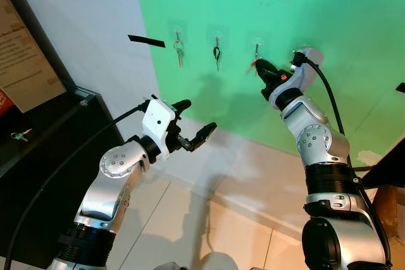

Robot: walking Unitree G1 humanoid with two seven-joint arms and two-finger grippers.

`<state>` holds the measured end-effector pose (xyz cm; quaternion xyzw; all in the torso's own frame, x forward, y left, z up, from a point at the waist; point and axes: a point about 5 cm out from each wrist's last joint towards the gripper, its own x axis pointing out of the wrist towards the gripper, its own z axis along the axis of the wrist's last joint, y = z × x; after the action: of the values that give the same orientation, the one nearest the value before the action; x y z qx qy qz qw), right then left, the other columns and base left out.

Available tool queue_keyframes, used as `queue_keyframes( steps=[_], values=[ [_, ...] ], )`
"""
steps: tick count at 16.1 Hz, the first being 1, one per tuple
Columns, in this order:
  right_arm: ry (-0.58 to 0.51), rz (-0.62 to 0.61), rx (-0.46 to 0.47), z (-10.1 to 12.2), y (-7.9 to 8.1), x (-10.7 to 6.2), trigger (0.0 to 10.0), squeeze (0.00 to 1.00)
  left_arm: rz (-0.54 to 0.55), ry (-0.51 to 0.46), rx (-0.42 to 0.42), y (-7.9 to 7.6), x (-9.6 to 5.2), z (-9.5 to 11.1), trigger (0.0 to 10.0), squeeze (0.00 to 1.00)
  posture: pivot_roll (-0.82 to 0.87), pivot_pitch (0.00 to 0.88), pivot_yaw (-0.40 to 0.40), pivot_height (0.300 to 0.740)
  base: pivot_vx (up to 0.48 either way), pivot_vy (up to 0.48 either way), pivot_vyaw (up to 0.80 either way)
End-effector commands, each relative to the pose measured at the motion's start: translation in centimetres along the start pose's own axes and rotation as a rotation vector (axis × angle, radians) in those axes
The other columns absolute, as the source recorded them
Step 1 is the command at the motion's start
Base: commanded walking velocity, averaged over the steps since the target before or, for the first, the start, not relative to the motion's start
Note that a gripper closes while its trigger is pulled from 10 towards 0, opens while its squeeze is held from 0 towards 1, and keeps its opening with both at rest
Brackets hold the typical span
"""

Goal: Hang keys on a hook

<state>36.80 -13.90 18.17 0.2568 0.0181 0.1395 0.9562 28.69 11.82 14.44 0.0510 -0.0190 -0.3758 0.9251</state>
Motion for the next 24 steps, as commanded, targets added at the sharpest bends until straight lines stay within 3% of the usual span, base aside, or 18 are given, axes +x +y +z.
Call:
queue_keyframes(
  steps=[1,13,24],
  values=[
    [-0.021,0.005,0.011,0.4,0.2,-0.2,10.0,0.0,-0.013,-0.001,0.013,0.1,0.1,0.4,10.0,0.0,-0.13,0.0,0.072,0.74,0.0,0.0,0.0],
    [-0.023,0.142,0.021,0.6,2.0,-0.3,10.0,0.0,-0.023,0.002,0.018,0.0,0.1,0.4,10.0,0.0,-0.12,0.0,0.071,0.74,0.0,0.0,0.0],
    [-0.018,0.145,0.071,0.5,2.3,0.5,10.0,0.0,-0.015,0.003,0.019,0.1,-0.1,0.3,10.0,0.0,-0.11,0.0,0.064,0.74,0.0,0.0,0.0]
  ],
)
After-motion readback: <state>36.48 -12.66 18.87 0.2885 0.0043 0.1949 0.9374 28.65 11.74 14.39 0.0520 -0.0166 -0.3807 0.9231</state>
